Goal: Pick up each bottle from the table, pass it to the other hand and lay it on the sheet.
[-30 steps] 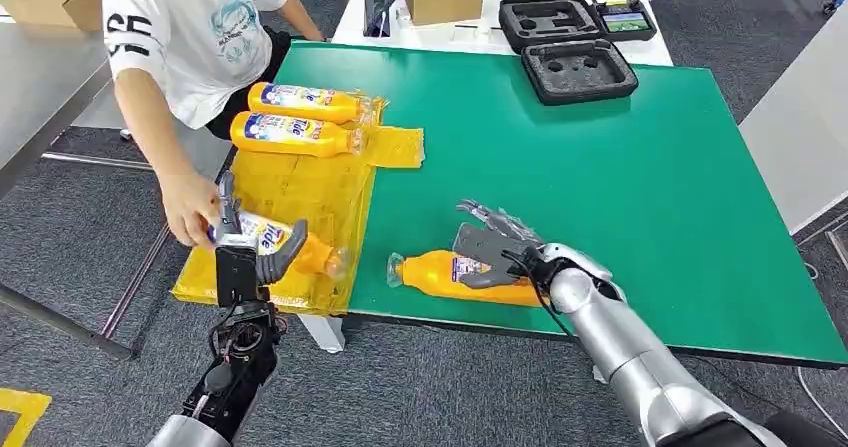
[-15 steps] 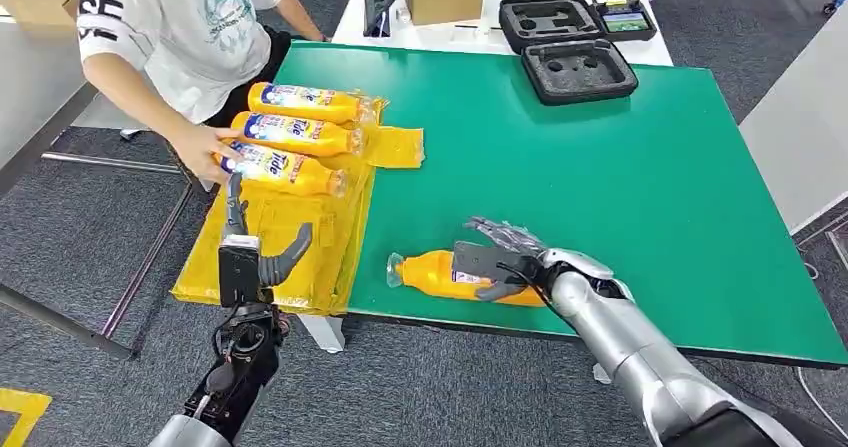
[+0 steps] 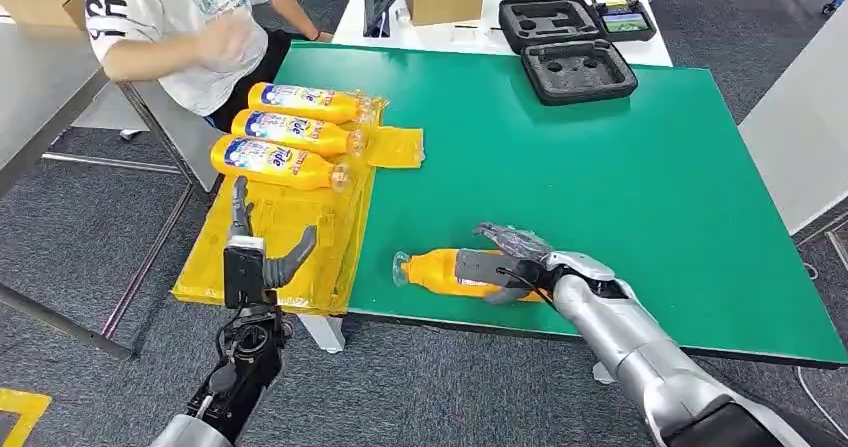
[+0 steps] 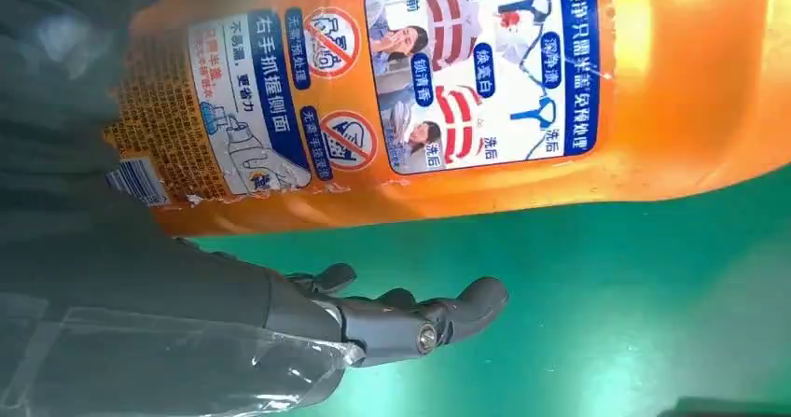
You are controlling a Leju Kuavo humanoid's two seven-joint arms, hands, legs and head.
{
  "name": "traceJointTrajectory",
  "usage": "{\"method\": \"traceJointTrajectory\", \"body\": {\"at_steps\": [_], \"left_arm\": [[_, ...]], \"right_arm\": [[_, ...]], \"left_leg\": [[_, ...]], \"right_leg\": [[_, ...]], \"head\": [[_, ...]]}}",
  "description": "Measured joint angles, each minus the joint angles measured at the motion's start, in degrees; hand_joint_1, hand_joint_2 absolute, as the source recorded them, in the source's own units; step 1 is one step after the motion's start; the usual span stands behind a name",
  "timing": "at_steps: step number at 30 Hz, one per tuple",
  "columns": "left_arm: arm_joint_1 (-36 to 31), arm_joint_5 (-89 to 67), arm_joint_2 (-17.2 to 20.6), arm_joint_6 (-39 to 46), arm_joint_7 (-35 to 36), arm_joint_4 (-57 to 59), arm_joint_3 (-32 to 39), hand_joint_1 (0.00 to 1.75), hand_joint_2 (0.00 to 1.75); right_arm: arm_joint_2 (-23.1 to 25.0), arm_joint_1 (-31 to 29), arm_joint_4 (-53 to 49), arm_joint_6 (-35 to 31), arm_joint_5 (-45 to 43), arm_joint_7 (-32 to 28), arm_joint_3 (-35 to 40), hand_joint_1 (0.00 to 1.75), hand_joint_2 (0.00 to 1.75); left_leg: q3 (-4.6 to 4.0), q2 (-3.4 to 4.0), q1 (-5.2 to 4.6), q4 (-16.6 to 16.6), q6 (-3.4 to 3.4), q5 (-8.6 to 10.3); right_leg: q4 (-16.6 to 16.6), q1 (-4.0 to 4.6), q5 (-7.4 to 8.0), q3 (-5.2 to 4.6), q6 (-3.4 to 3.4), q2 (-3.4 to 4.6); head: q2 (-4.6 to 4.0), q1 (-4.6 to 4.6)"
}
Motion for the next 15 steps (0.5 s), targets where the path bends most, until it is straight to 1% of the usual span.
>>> {"method": "traceJointTrajectory", "body": {"at_steps": [11, 15], "left_arm": [[-0.01, 0.17, -0.13, 0.61, 0.00, 0.17, 0.00, 0.00, 1.75], [0.00, 0.06, -0.13, 0.52, 0.00, 0.17, 0.00, 0.00, 1.75]], "right_arm": [[-0.02, -0.13, 0.70, -0.89, 0.37, 0.00, 0.68, 0.00, 1.75], [0.18, 0.10, 0.74, -2.40, 0.65, 0.00, 0.79, 0.00, 1.75]], "left_leg": [[0.03, 0.01, 0.00, 0.00, 0.00, 0.00], [0.03, 0.00, 0.00, 0.00, 0.01, 0.00]], "right_leg": [[0.00, 0.00, 0.00, 0.02, 0.00, 0.00], [0.00, 0.00, 0.01, 0.03, 0.01, 0.00]], "head": [[0.00, 0.00], [0.00, 0.00]]}}
